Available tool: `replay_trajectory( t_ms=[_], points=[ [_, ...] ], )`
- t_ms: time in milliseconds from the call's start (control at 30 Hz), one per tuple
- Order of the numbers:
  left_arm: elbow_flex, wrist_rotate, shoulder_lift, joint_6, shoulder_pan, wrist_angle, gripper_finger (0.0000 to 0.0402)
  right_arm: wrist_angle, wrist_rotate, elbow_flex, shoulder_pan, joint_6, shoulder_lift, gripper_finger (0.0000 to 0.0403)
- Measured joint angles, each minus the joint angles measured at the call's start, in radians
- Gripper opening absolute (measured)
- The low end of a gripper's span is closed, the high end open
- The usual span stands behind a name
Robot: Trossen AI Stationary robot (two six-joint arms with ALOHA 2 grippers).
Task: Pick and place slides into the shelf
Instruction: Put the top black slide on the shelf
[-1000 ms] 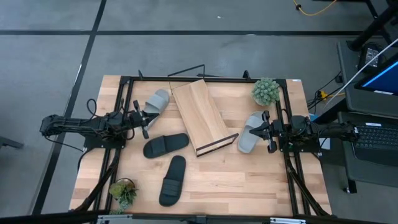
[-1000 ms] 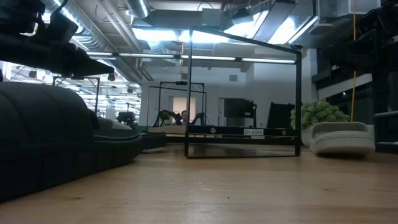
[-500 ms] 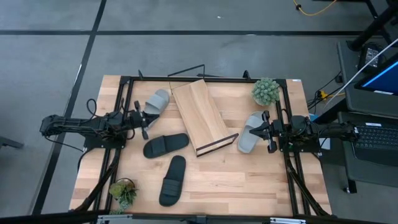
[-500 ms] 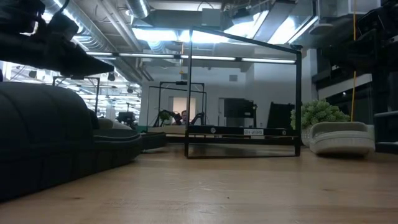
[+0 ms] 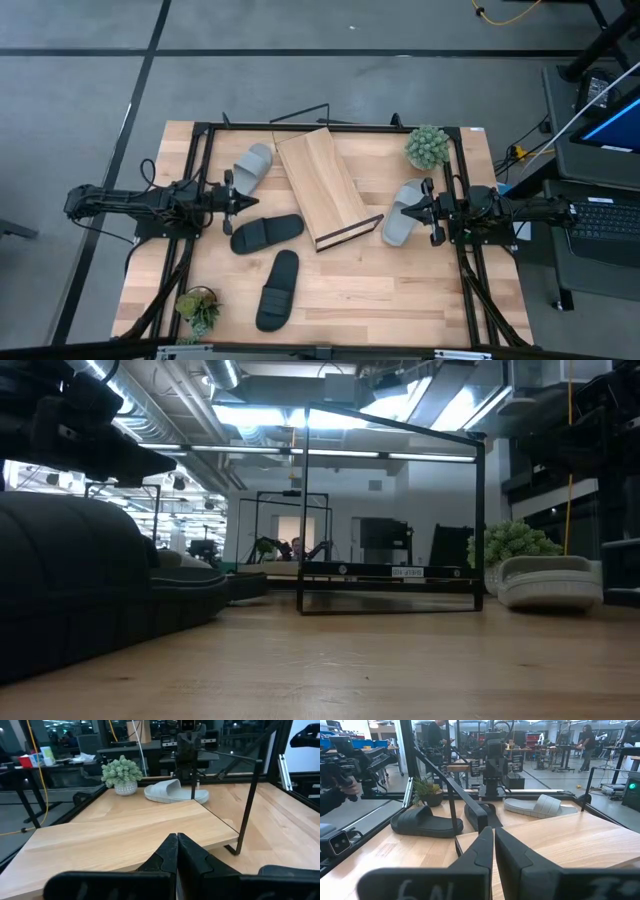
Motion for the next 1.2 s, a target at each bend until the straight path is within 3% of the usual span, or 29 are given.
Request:
replay_trajectory(
  t_ms=[267, 533, 633, 1000, 1200],
  points=[
    [0.000, 0.000, 0.000, -0.002, 0.000, 0.000, 0.0000, 0.000, 0.000, 0.000, 0.000, -0.018, 0.000, 0.0021],
    [0.000, -0.011, 0.000, -0.123, 0.001, -0.055, 0.0000, 0.001, 0.019, 0.000, 0.000, 0.000, 0.000, 0.0021],
    [0.000, -0.053, 0.000, -0.124, 0.016, -0.053, 0.0000, 0.005, 0.053, 0.000, 0.000, 0.001, 0.000, 0.0021],
    [0.000, -0.019, 0.000, -0.124, 0.083, -0.053, 0.0000, 0.001, 0.019, 0.000, 0.000, 0.064, 0.014, 0.0021],
    [0.000, -0.018, 0.000, -0.124, 0.094, -0.053, 0.0000, 0.002, 0.019, 0.000, 0.000, -0.003, 0.019, 0.0021]
  ],
)
